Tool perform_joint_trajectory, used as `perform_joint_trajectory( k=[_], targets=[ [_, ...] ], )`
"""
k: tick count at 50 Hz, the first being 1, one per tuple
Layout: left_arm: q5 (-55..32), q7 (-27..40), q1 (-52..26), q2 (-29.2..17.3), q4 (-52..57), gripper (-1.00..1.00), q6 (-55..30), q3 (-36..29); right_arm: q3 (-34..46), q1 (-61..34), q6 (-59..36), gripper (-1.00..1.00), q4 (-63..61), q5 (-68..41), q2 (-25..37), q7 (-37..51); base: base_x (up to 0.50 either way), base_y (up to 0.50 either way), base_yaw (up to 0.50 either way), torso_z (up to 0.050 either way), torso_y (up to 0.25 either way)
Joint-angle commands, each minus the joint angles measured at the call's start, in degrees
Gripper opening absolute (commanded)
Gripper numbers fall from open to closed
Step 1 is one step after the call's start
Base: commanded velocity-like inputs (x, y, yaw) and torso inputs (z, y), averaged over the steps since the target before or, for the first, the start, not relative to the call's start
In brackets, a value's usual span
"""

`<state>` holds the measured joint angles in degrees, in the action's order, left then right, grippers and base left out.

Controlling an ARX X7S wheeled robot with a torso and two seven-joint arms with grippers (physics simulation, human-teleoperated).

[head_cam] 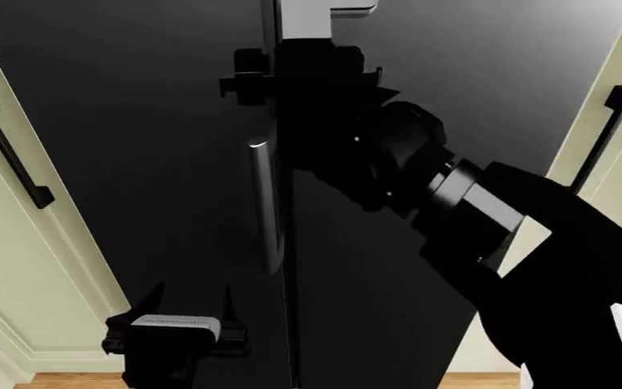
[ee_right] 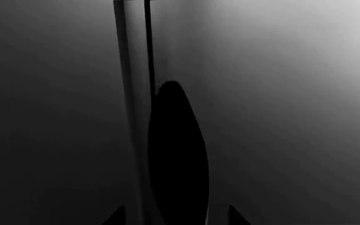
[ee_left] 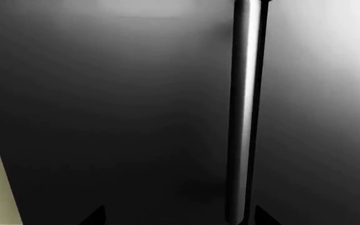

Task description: Open the fridge door

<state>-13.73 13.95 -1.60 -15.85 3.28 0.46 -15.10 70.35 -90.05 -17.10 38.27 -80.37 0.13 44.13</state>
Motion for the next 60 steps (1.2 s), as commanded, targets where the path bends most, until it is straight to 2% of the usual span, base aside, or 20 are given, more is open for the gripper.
perform_joint_trajectory(
  k=[1,23,46,60],
  targets=[
    [-0.41,0.26,0.01,-0.34,0.61,1.0,-0.37,-0.05,6.78,-1.56,4.43,-1.0,1.43,-5.02,0.18,-0.13,0.0,0.0,0.0,0.0,0.0],
    [-1.09,0.6,-0.13,-0.88,1.09,1.0,-0.66,-0.11,10.76,-2.02,6.27,-1.0,0.76,-7.7,0.75,-0.34,0.0,0.0,0.0,0.0,0.0],
    [-1.41,0.98,-0.66,-1.05,0.38,1.0,-0.46,-0.32,10.13,-0.72,6.26,-1.0,-29.71,-8.09,11.08,10.88,0.0,0.0,0.0,0.0,0.0],
    [-1.44,1.31,-0.51,-1.26,0.49,1.0,-0.14,-0.47,8.82,1.79,7.8,-1.0,-46.23,-8.81,18.36,13.99,0.0,0.0,0.0,0.0,0.0]
  ],
)
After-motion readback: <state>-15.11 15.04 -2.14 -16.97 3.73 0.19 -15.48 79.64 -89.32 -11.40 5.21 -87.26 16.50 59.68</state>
